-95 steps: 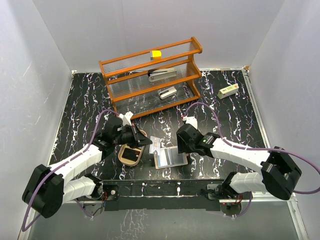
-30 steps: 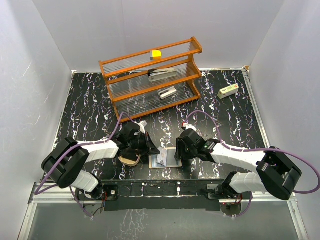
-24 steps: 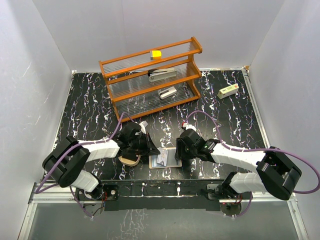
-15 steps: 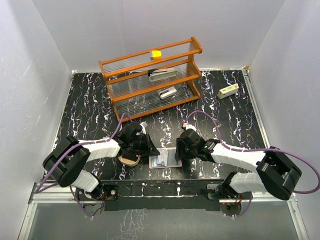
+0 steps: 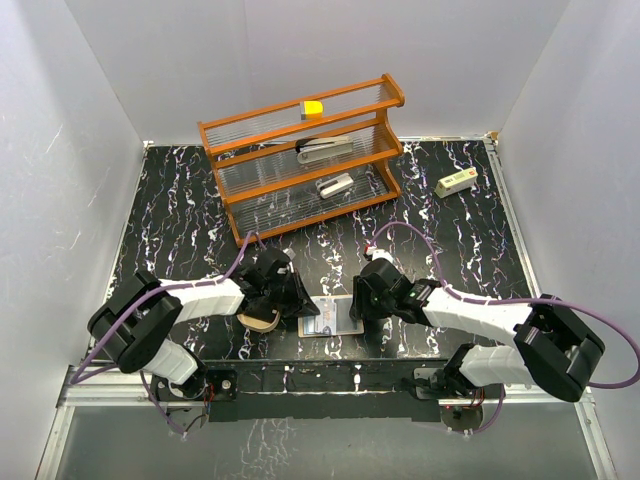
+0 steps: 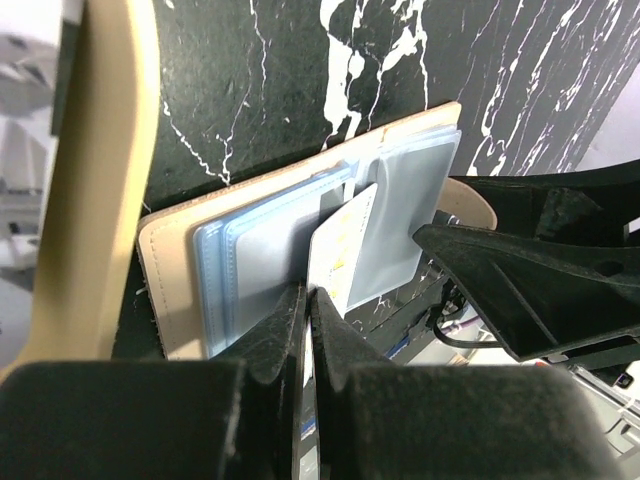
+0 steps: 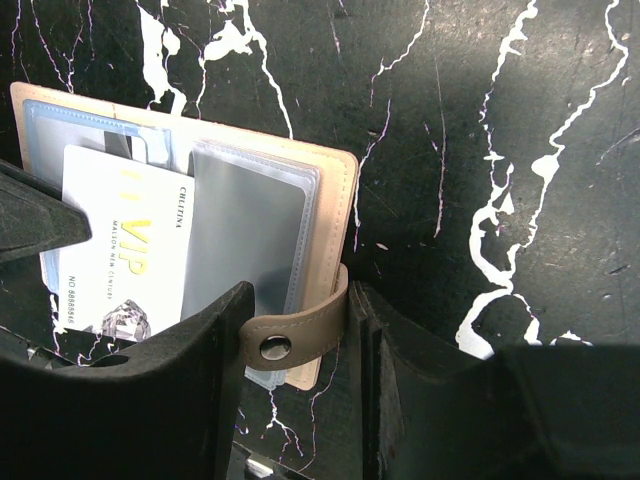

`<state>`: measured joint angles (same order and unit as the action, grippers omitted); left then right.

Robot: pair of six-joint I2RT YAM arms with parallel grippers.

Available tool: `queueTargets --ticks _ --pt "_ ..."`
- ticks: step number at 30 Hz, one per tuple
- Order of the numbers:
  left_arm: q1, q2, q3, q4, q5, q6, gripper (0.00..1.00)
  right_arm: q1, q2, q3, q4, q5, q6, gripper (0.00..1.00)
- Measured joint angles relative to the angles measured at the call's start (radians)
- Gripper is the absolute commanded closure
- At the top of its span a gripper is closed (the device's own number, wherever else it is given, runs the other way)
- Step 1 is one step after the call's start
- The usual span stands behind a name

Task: Put the credit cards into the card holder
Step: Insert the credit card into the card holder.

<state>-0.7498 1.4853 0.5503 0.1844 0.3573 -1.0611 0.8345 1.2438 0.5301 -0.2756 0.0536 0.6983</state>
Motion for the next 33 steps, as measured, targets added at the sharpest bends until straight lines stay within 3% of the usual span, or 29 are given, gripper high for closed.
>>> queueTargets --ticks 22,33 --pt "-0.037 -0.050 0.012 -0.095 -0.088 -0.044 1.00 0.000 -0.002 -0.003 0.006 0.000 0.000 0.60" --pt "-0.039 -0.001 0.039 -0.077 -0.080 -0.015 1.00 0.000 -0.002 -0.003 0.006 0.000 0.000 0.60"
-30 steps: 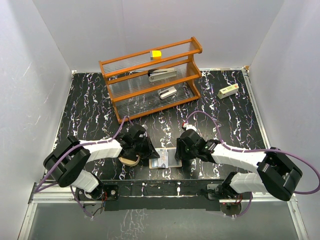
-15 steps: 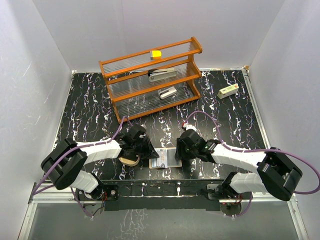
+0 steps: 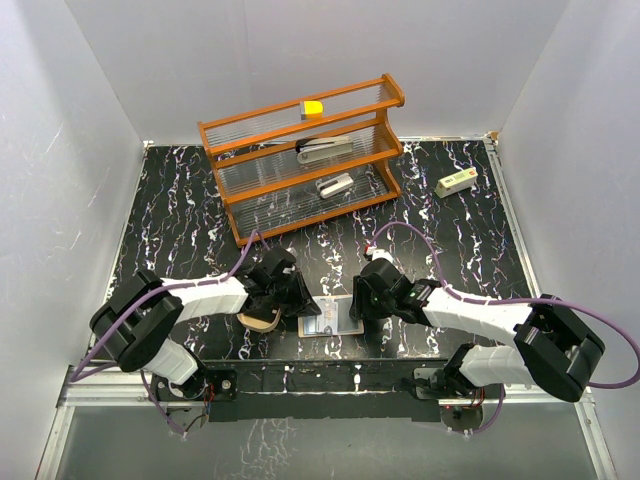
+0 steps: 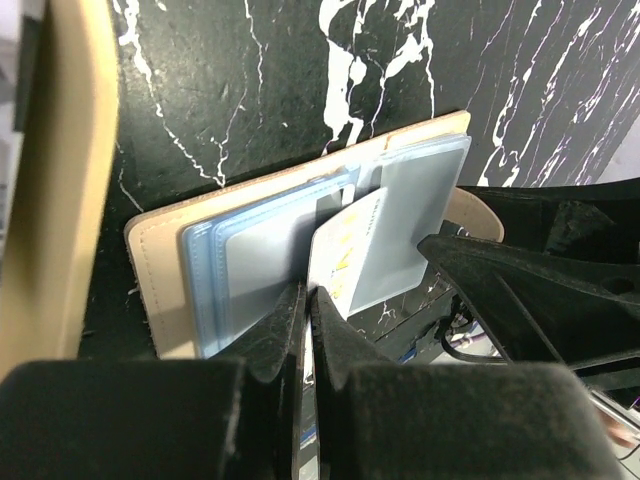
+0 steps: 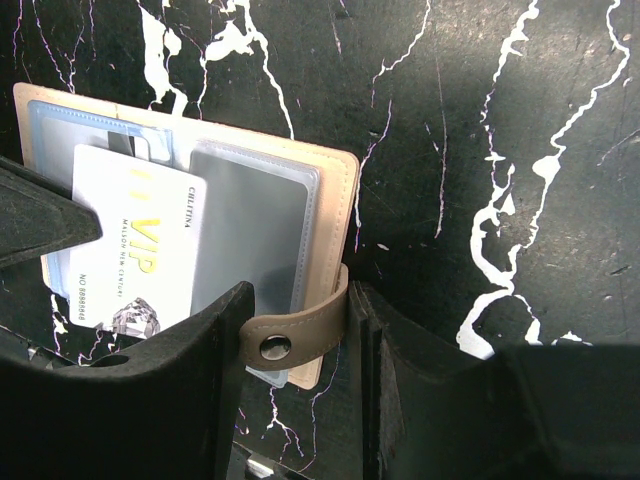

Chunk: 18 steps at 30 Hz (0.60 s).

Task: Put the credit cards into the card holder
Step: Insert the credit card into the card holder.

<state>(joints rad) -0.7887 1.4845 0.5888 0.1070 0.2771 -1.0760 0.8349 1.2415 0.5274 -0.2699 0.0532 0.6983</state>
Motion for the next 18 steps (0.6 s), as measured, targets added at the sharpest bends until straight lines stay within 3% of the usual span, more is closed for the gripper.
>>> queueTargets --ticks 18 --pt "-0.001 0.044 0.030 0.019 -0.011 0.014 1.00 -0.003 -0.010 -0.018 0.026 -0.005 0.013 0.63"
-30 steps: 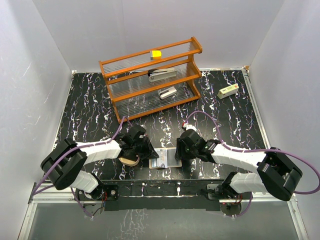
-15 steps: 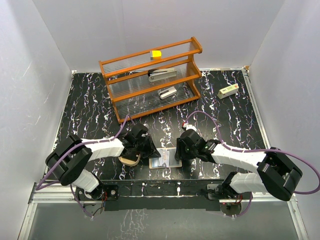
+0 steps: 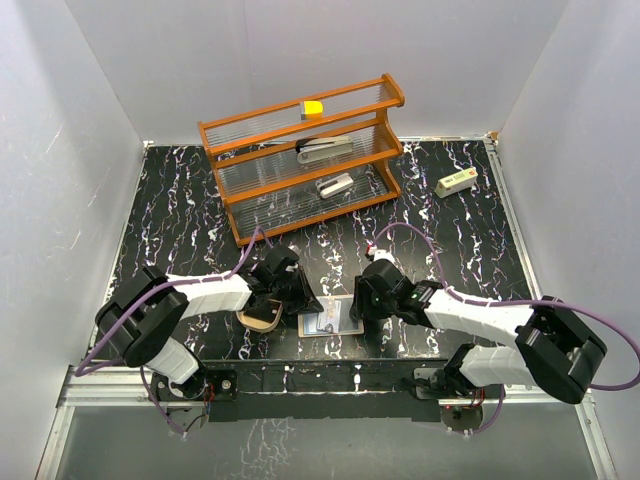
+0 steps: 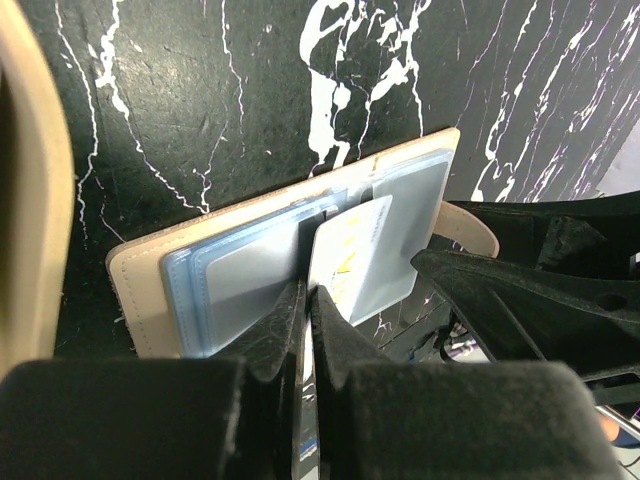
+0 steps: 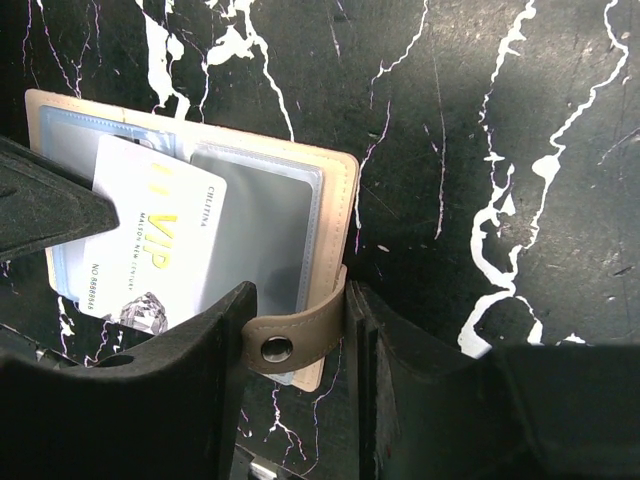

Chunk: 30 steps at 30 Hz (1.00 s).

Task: Put the credit cards into the card holder
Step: Insert the credit card into the card holder.

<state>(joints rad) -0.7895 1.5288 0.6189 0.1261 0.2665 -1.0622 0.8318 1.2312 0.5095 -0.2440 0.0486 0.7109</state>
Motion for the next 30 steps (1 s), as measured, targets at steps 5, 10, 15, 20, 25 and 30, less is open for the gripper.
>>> queueTargets --ticks 5,10,15,20,25,30 --pt "-0.001 -0.001 0.000 0.000 -0.016 -0.005 1.00 -0.002 -0.010 -0.012 0.010 0.000 0.007 0.64" --pt "-0.007 -0.012 -0.003 0.008 -0.050 -0.012 1.00 -0.002 -0.014 -0.016 0.013 0.000 0.019 0.64" --pt "-0.018 -0.013 -0.021 0.047 -0.074 -0.029 1.00 -0.002 -0.015 -0.017 0.013 -0.005 0.029 0.64" --pt "-0.032 -0.014 -0.034 0.076 -0.102 -0.052 1.00 -0.002 -0.031 -0.036 0.031 -0.009 0.042 0.65" --pt "-0.055 -0.019 -0.046 0.100 -0.145 -0.078 1.00 -0.003 -0.042 -0.051 0.049 -0.013 0.056 0.66" --pt "-0.074 -0.020 -0.052 0.114 -0.181 -0.106 1.00 -0.004 -0.048 -0.062 0.064 -0.013 0.063 0.67"
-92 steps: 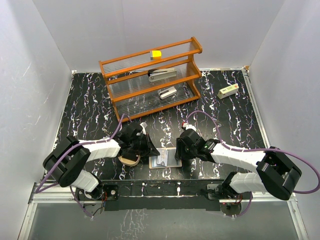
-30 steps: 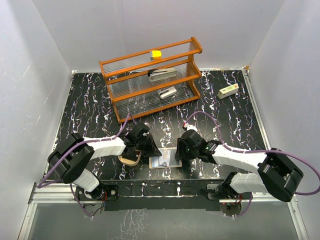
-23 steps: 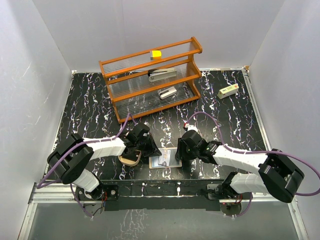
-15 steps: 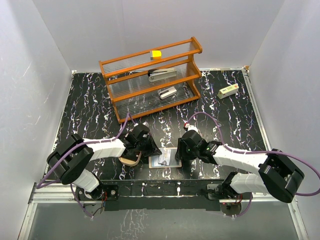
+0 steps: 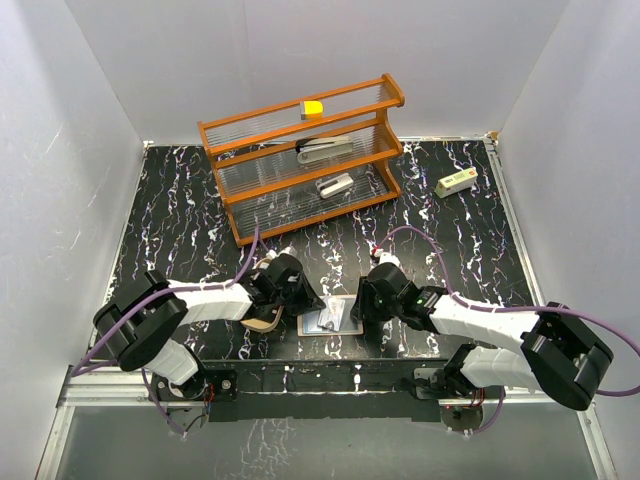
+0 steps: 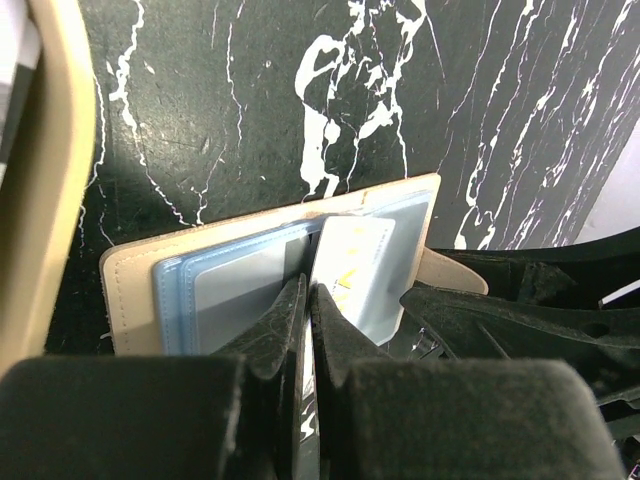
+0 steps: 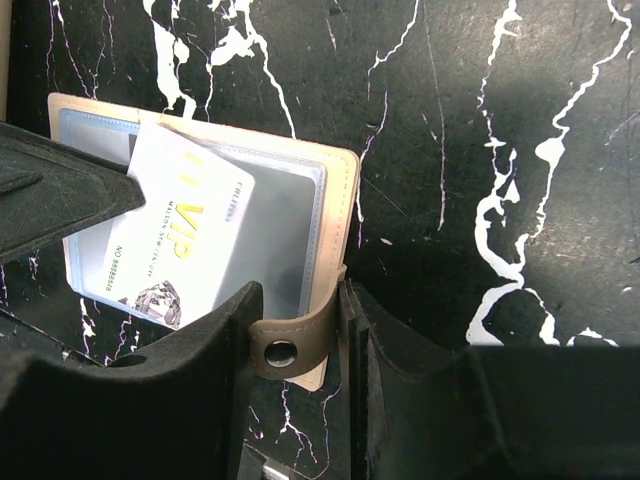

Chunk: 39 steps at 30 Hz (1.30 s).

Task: Put the credit cards into the card holder
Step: Insert the credit card into the card holder.

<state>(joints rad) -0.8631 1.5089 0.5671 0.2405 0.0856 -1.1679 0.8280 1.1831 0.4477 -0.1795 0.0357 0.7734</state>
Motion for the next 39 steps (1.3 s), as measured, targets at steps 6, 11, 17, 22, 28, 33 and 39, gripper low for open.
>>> queueTargets --ticks 6,11,17,22,28,33,39 --pt "-0.005 -0.034 -0.035 0.022 0.002 -0.011 0.91 -0.002 -0.004 -0.005 0.003 -0.008 0.013 0.67" --pt "-0.006 -0.040 -0.070 0.068 0.058 -0.011 0.87 -0.002 -0.005 -0.006 0.003 -0.012 0.016 0.67" --pt "-0.011 -0.045 -0.095 0.103 0.097 -0.012 1.00 -0.001 -0.005 -0.006 0.003 -0.020 0.018 0.67" --pt "-0.011 -0.053 -0.095 0.102 0.100 -0.007 1.00 -0.002 -0.009 -0.010 0.005 -0.020 0.020 0.69" --pt "-0.012 -0.094 -0.095 0.067 0.074 -0.008 1.00 -0.001 -0.037 -0.035 0.001 -0.020 0.034 0.87" --pt "-0.012 -0.148 -0.123 0.067 0.053 -0.034 1.00 0.001 -0.072 -0.058 -0.022 -0.014 0.053 1.00" --pt "-0.013 -0.180 -0.159 0.053 0.007 -0.073 1.00 0.002 -0.118 -0.089 -0.026 -0.008 0.101 1.00"
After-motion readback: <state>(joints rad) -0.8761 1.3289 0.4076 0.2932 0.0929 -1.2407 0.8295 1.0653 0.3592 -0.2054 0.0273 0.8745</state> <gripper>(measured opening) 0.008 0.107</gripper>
